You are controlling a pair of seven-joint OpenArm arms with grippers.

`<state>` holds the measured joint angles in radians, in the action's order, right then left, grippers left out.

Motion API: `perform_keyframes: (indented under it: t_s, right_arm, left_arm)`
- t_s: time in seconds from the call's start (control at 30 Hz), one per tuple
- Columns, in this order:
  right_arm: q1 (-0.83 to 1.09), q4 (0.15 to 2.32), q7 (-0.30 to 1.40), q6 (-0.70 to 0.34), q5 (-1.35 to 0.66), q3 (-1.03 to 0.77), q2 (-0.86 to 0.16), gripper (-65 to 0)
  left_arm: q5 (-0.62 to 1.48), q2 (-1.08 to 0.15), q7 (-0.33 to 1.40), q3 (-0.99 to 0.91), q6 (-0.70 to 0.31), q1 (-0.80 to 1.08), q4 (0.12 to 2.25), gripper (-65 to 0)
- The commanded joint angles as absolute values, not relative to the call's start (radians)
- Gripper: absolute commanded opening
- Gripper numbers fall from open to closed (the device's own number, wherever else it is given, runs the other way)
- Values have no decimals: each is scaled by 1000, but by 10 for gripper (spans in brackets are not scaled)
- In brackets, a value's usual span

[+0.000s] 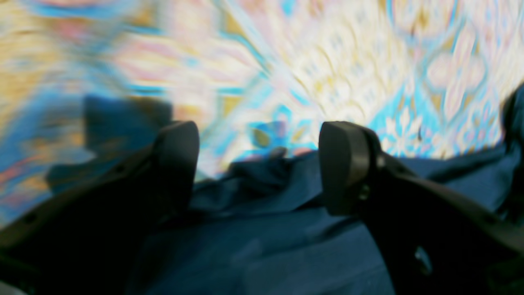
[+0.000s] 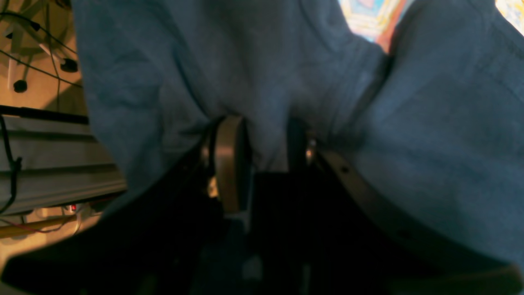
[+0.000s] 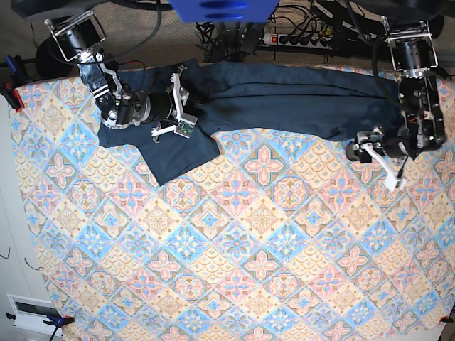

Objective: Layout the t-shirt on the table in an organized manner, then fold the t-shirt properly
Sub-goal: 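Grasp the folded shirt end with the left gripper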

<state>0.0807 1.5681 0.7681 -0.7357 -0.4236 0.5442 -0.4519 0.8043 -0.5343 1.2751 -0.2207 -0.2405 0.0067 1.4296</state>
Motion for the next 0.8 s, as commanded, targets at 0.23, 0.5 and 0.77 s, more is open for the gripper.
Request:
perform_keyframes:
  t_s: [0.23,0.5,0.77]
  right_arm:
    - [87,1549,866,-698,-326,550,-461,-462]
    - [87,1549,868,-698,-326,550,-461,-462]
    - [87,1549,868,-698,-326,550,-461,-462]
  left_arm:
    - [808,-558,1271,-76,-242,-54,1328,-220]
    - [811,-613,1280,-41,-242,-53,1325,-650]
    - [811,-673,1307,-50,-239,-53,1325,-650]
